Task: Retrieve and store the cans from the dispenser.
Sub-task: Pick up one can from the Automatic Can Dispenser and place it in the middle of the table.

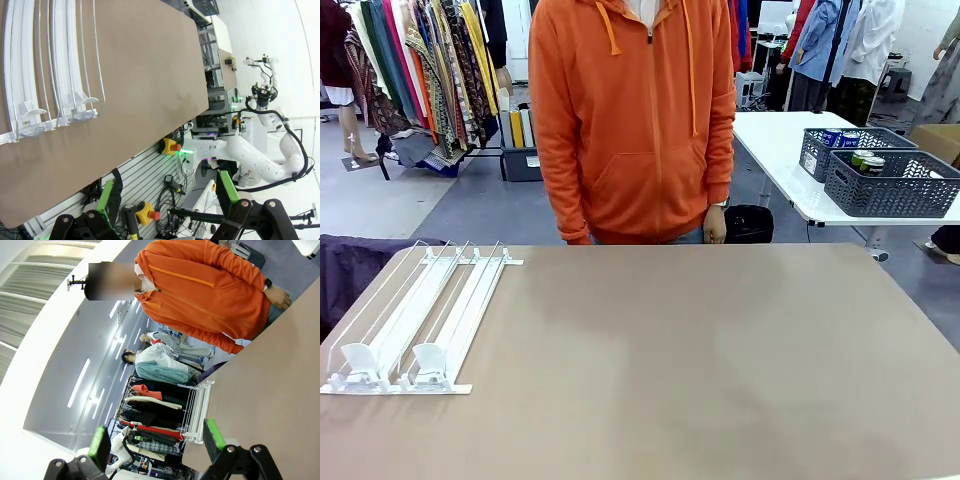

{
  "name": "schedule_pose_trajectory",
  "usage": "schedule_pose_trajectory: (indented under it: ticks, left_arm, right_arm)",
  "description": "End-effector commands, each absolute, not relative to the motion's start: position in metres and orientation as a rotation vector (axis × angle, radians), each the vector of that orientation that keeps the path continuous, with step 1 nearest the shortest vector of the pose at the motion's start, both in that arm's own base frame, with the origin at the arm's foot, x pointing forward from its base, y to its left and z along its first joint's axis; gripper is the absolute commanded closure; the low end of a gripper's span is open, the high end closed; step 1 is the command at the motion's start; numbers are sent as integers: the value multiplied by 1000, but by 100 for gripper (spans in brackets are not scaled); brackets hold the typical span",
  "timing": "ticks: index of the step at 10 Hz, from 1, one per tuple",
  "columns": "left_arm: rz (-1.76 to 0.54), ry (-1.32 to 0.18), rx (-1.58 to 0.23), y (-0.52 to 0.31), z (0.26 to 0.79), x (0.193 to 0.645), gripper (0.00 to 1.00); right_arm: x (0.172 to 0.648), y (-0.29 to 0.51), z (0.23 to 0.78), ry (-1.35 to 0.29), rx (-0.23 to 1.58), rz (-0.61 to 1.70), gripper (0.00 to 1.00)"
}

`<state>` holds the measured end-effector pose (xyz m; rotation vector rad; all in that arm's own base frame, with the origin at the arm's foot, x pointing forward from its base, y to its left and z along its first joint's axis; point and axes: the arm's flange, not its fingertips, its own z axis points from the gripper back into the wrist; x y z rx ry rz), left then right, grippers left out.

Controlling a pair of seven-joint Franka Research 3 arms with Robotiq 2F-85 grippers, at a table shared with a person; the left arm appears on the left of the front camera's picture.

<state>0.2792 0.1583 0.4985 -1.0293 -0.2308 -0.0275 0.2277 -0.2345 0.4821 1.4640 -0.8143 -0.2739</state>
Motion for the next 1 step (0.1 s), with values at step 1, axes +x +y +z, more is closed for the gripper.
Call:
schedule_pose_trajectory:
  ticks: [1]
  left_arm:
    - [-37,-244,-1048,158,500,279,0]
  right_arm:
    - [230,-234,485,-844,1473,-261,0]
